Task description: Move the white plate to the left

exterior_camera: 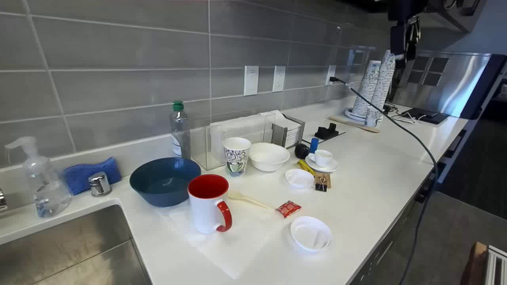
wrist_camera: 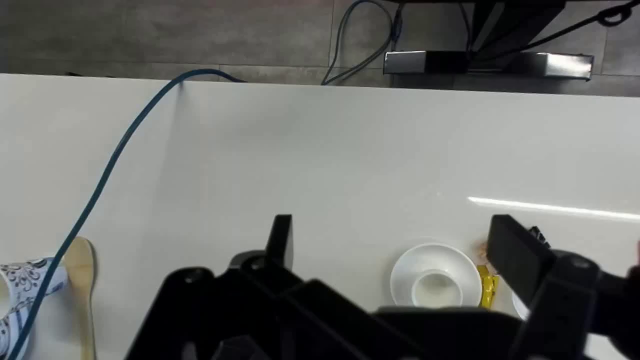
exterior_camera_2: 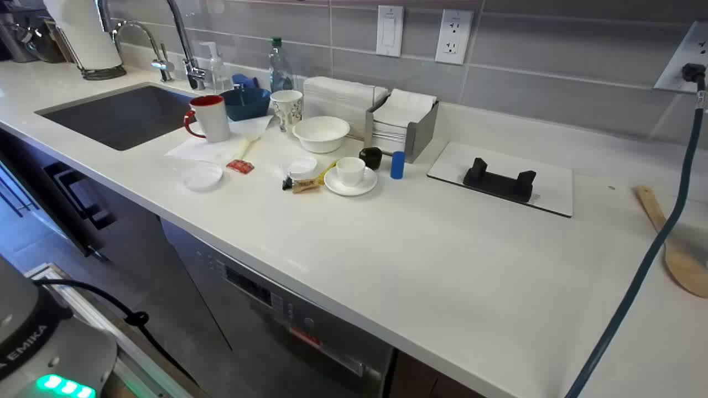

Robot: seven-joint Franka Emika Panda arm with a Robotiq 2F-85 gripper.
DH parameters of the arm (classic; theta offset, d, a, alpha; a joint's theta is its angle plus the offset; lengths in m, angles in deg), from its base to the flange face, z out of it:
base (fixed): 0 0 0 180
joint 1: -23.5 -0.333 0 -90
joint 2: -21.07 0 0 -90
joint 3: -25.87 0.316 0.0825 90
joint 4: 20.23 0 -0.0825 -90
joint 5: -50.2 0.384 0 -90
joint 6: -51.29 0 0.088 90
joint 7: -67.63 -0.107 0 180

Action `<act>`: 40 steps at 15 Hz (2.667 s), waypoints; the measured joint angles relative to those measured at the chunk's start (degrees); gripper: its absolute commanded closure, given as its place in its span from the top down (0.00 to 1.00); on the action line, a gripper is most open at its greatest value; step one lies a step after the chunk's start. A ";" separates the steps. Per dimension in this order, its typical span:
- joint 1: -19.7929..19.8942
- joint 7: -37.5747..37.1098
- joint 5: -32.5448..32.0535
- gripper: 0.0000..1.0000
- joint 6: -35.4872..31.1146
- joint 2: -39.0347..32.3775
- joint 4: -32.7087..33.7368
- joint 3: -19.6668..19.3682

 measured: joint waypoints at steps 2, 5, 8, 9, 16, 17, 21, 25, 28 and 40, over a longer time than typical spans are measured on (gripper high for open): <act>0.00 0.00 0.00 1.00 0.00 0.00 0.00 0.00; 0.00 0.00 0.00 1.00 0.00 0.00 0.00 0.00; 0.00 0.00 0.00 1.00 0.00 0.00 0.00 0.00; 0.00 0.00 0.00 1.00 0.00 0.00 0.00 0.00; -2.86 2.91 1.14 1.00 -9.11 1.03 -6.51 0.07; -3.30 3.40 2.19 1.00 -11.43 1.25 -8.40 -0.01; -3.90 6.22 7.14 1.00 -22.19 1.83 -16.34 -0.68; -3.87 8.30 9.26 1.00 -33.85 1.20 -22.66 -2.50; -3.84 15.62 17.50 1.00 -40.01 -0.50 -25.27 -6.58; -2.23 41.87 41.91 1.00 -33.98 -10.77 -19.41 -15.10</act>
